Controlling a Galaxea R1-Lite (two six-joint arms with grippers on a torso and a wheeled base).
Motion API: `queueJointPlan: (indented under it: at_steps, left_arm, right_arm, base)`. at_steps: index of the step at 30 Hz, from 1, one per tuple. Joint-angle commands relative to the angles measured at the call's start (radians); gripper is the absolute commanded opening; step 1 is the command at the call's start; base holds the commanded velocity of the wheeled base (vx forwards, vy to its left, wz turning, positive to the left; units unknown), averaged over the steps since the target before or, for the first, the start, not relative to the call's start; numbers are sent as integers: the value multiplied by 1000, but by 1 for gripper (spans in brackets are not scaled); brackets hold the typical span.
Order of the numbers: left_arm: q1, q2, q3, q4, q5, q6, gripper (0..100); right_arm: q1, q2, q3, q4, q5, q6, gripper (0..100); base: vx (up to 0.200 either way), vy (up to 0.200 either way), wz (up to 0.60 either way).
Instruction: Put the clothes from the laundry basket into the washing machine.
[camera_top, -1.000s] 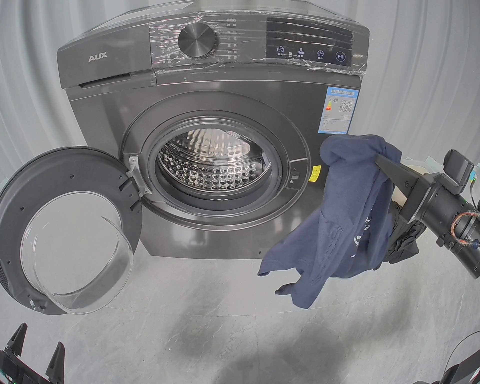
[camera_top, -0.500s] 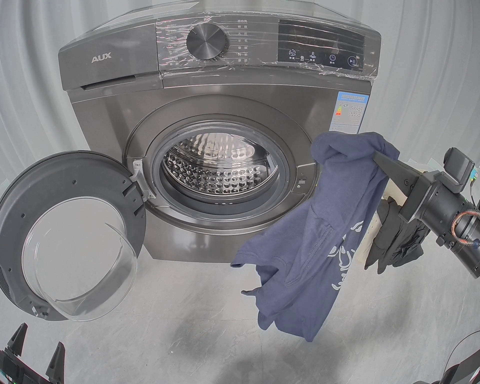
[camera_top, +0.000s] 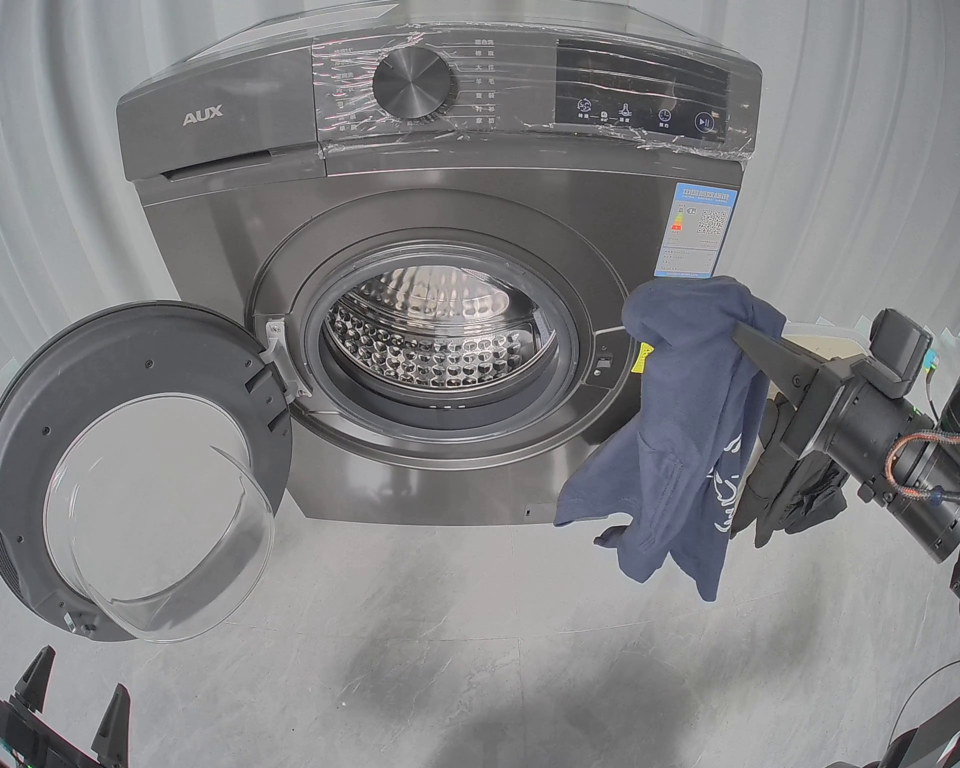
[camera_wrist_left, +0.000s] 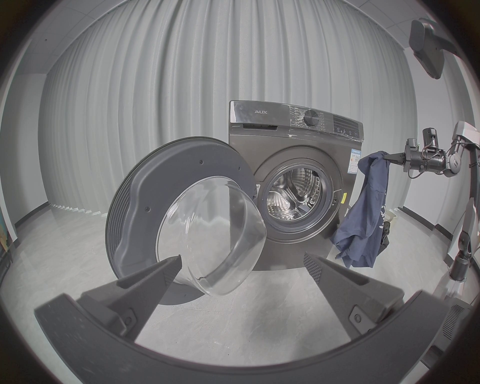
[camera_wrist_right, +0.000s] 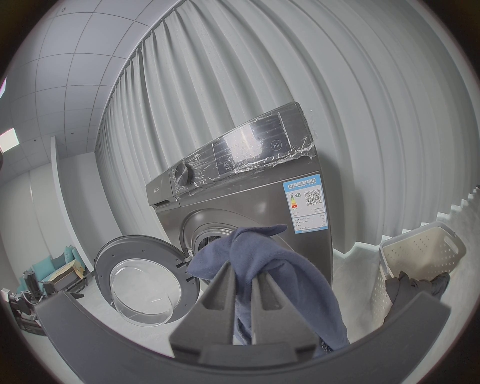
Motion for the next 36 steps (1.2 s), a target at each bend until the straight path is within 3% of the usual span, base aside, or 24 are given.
queueJointPlan:
  at_steps: [1,7,10,15,23,24,26,29,31,36]
  left_arm:
    - [0,-13,16,0,1,0,100]
    - [0,-13,16,0,2,0,100]
    - [0,-15,16,1,4,20,100]
    - [2,-15,16,1,4,21,100]
    - [3,-15,16,-11,4,18,100]
    - [3,-15,-7,-26,-2,0,100]
    - [9,6,-134,-69,-34,-25,100]
    - [9,92,-286,-66,-168,-34,100]
    - [16,172,-311,-60,-266,-37,100]
    - [-9,398,-268,-108,-380,-34,100]
  right_arm:
    - [-1,18,5,-3,0,1,0]
    - [2,35,5,-3,0,2,0]
    - [4,36,-5,3,-3,-7,0]
    - [16,64,-38,-2,-5,-10,0]
    - [77,110,-78,-17,-28,2,0]
    - [79,113,-79,-25,-32,-1,0]
    - [86,125,-88,-34,-34,1,0]
    - [89,136,-113,-37,-34,13,0]
    - [94,148,-136,-40,-34,22,0]
    - [120,164,-167,-42,-37,30,0]
  base:
    - [0,0,0]
    - [0,0,0]
    - [0,0,0]
    - [0,0,0]
    - [0,0,0]
    - [0,0,0]
    - [0,0,0]
    - [0,0,0]
    - [0,0,0]
    - [0,0,0]
